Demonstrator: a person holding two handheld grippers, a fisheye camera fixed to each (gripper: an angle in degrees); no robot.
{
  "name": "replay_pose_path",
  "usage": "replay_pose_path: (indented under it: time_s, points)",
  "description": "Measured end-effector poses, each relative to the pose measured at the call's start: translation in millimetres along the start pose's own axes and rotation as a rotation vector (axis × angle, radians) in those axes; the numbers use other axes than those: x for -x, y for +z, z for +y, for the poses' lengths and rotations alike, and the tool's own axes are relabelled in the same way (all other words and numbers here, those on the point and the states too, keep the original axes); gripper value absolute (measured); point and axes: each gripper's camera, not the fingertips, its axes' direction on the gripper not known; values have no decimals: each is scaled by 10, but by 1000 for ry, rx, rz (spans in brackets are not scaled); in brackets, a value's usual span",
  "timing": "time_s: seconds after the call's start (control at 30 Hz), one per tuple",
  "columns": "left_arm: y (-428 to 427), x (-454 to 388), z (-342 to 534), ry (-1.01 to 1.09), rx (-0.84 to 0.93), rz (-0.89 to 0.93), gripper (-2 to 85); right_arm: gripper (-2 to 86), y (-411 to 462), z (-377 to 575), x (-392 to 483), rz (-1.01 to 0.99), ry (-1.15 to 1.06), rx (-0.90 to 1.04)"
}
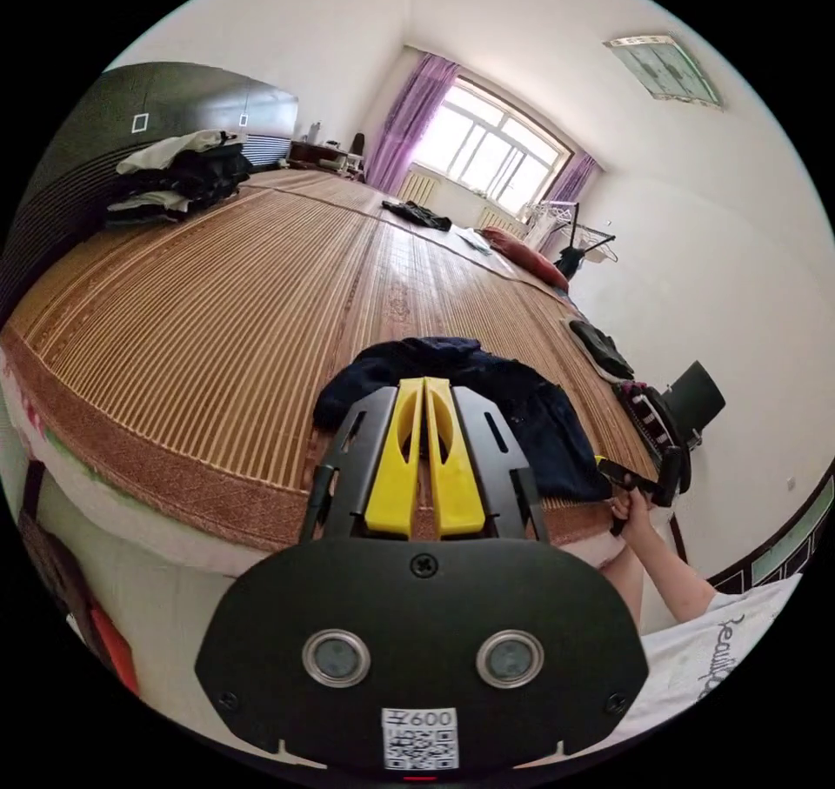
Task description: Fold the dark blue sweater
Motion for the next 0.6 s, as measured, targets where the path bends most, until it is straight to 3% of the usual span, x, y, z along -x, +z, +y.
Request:
replay_pose_path:
  time_s: [0.13,0.2,0.3,0.43,0.6]
  points:
    - [-298,-175,232,136,-62,-6,4,-9,204,29,665,238,-163,62]
    - [-339,-411,315,308,-55,-54,3,-9,257,124,995,333,-214,34]
    - [-311,-631,456,503,-79,-197,4,-9,356,297,1419,290,-289,-11]
    - [-126,-566,423,515,-81,-331,7,-8,438,434,1879,214,-404,-36]
    - [338,-429,50,544,-116,-207,33,-7,636,269,2070,390,-545,-69]
